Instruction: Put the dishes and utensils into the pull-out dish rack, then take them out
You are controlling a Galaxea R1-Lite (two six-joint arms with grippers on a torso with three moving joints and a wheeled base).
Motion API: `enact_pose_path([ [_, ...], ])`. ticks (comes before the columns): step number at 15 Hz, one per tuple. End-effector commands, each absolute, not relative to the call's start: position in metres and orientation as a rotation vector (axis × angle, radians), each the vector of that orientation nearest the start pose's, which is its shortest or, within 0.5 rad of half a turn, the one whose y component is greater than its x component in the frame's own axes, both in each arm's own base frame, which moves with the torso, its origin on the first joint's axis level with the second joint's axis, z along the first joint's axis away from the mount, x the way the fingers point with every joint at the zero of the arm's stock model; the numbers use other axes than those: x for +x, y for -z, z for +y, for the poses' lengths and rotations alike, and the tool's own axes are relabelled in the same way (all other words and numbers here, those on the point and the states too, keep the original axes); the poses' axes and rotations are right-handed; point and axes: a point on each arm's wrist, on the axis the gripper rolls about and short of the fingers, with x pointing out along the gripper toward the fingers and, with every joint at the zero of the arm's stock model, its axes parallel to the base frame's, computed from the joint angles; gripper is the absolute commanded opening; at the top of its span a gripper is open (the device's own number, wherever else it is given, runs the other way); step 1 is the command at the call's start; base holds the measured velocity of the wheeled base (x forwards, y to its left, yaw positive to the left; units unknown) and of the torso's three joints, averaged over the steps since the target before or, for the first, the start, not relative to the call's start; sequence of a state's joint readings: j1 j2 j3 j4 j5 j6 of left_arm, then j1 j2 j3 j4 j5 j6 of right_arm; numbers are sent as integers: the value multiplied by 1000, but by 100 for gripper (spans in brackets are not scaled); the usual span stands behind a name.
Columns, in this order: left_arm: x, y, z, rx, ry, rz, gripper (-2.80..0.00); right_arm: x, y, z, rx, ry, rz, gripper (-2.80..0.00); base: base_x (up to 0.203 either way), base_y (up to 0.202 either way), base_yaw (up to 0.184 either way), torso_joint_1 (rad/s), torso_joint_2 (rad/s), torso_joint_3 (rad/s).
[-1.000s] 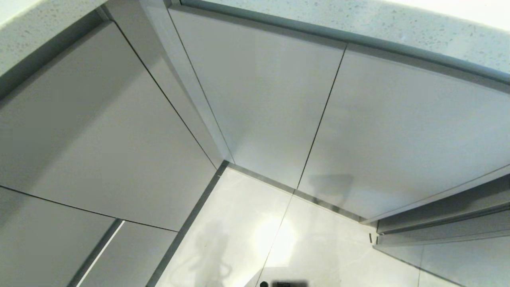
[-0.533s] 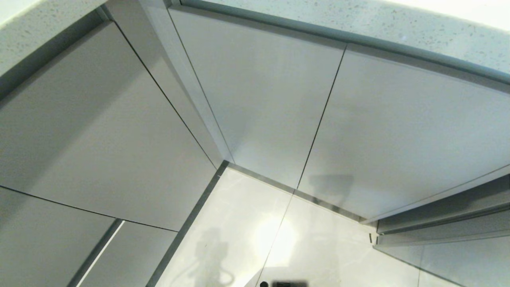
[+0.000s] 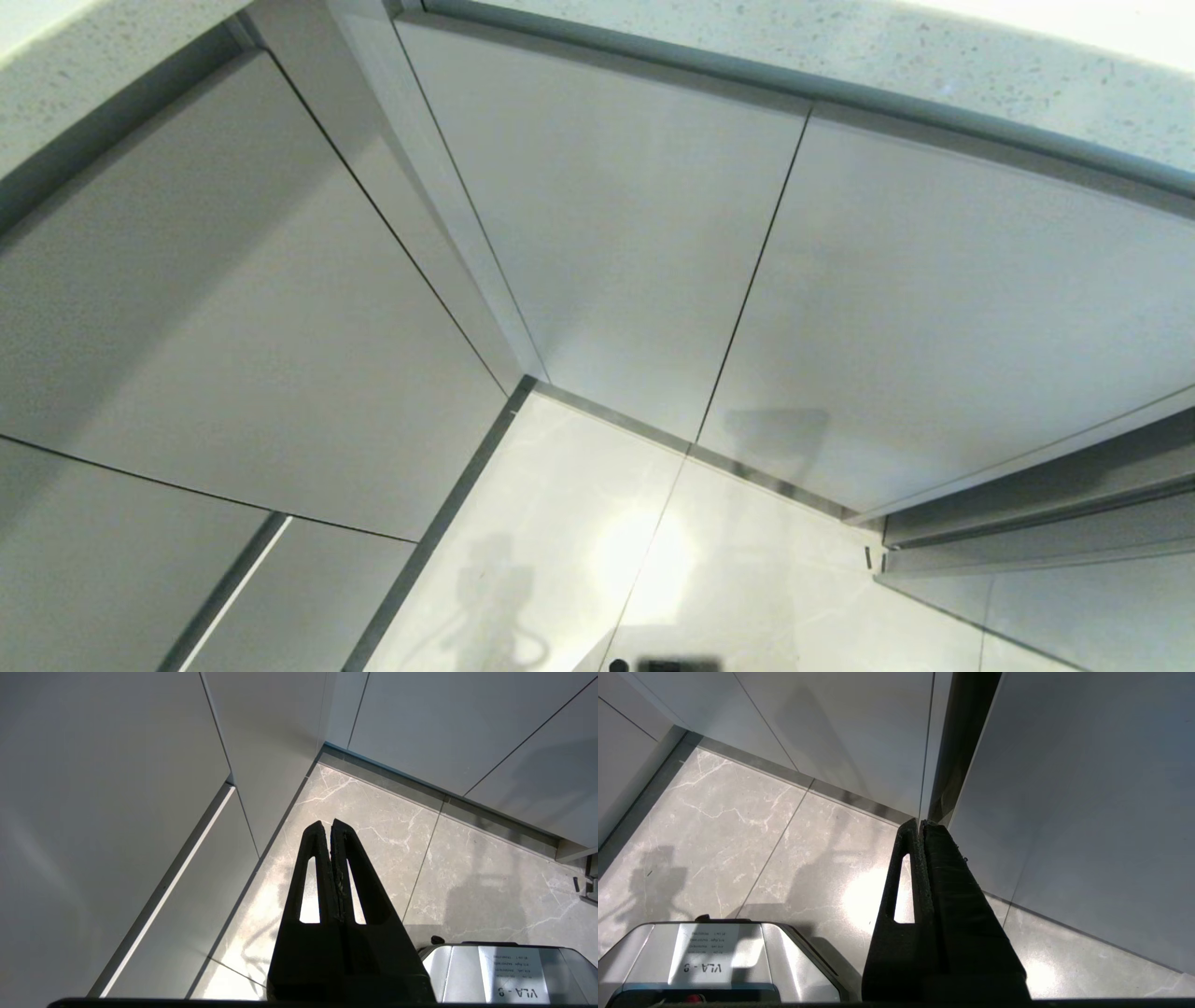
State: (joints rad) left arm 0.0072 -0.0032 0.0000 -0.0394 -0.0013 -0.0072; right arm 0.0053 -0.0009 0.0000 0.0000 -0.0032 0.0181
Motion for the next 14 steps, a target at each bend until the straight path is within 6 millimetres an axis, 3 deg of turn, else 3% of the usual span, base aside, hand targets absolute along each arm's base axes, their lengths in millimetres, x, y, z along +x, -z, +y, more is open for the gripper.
enact_pose_path([
  [1,-21,-74,0,-8,-6,-21,-280,-23,-75,0,18,-3,2,-280,0,0,0,0,0,0],
  [14,-21,-74,0,-8,-6,-21,-280,-23,-75,0,17,-3,2,-280,0,0,0,0,0,0],
])
